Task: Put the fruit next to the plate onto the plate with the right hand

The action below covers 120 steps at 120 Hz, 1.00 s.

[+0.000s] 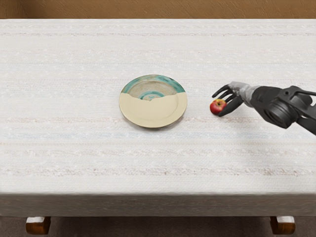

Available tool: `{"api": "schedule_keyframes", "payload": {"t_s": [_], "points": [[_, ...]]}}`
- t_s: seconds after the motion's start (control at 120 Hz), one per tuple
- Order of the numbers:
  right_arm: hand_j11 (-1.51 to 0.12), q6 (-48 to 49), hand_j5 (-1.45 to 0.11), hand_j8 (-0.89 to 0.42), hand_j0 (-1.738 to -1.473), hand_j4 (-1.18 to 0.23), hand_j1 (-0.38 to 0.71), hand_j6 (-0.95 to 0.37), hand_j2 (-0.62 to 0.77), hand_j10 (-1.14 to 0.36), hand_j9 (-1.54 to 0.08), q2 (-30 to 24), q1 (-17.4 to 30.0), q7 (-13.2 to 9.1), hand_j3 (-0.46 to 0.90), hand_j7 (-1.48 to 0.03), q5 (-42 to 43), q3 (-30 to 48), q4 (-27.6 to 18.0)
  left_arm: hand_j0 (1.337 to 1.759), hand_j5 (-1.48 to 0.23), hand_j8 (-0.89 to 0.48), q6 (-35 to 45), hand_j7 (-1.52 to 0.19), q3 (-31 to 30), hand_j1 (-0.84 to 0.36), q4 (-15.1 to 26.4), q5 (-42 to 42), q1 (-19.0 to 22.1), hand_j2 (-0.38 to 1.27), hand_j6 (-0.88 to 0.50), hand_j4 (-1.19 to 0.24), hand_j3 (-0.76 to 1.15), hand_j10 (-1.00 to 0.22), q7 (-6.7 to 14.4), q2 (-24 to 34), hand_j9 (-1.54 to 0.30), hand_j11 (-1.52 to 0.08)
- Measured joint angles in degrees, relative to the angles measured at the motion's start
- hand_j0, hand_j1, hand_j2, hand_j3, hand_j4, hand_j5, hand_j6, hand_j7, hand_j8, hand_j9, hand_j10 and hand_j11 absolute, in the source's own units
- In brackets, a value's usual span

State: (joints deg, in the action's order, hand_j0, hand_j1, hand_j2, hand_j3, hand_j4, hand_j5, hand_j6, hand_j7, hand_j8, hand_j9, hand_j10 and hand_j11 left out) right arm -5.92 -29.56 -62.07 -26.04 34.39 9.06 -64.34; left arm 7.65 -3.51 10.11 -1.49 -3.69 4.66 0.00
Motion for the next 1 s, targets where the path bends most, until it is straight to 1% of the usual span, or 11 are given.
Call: {"api": "schedule_keyframes", "payload": {"t_s": [0.267, 0.75, 0.875, 1.0], "points": [[-0.69, 2.8, -0.67, -0.48, -1.658, -0.51, 0.22, -0.47, 0.04, -0.48, -0.67, -0.2, -0.7, -0.4, 0.0, -0.66, -0.3, 2.6, -0.2, 1.658, -0.01, -0.01, 0.0, -0.01, 0.0, 0.34, 0.0, 0.0, 0.0, 0.0, -0.01, -0.01, 0.0, -0.01, 0.0, 0.0, -0.01, -0.01], [-0.67, 3.0, -0.67, -0.48, -1.658, -0.51, 0.22, -0.47, 0.05, -0.51, -0.67, 2.0, -3.0, -1.8, 0.0, -0.67, -0.5, 4.1, -1.1, 1.658, -0.01, -0.01, 0.0, -0.01, 0.0, 0.34, 0.0, 0.0, 0.0, 0.0, -0.01, -0.01, 0.0, -0.01, 0.0, 0.0, -0.01, -0.01], [-0.67, 2.6, -0.67, -0.48, -1.658, -0.51, 0.22, -0.47, 0.04, -0.51, -0.67, 4.4, -3.7, -2.8, 0.0, -0.67, -0.6, 4.4, -1.1, 1.658, -0.01, -0.01, 0.0, -0.01, 0.0, 0.34, 0.0, 0.0, 0.0, 0.0, -0.01, -0.01, 0.0, -0.01, 0.0, 0.0, -0.01, -0.01], [-0.67, 2.4, -0.67, -0.48, -1.658, -0.51, 0.22, -0.47, 0.05, -0.51, -0.67, 6.5, -4.2, -3.3, 0.0, -0.67, -0.6, 5.1, -1.1, 1.658, -0.01, -0.01, 0.0, -0.01, 0.0, 0.34, 0.0, 0.0, 0.0, 0.0, -0.01, -0.01, 0.0, -0.01, 0.0, 0.0, -0.01, -0.01]]}}
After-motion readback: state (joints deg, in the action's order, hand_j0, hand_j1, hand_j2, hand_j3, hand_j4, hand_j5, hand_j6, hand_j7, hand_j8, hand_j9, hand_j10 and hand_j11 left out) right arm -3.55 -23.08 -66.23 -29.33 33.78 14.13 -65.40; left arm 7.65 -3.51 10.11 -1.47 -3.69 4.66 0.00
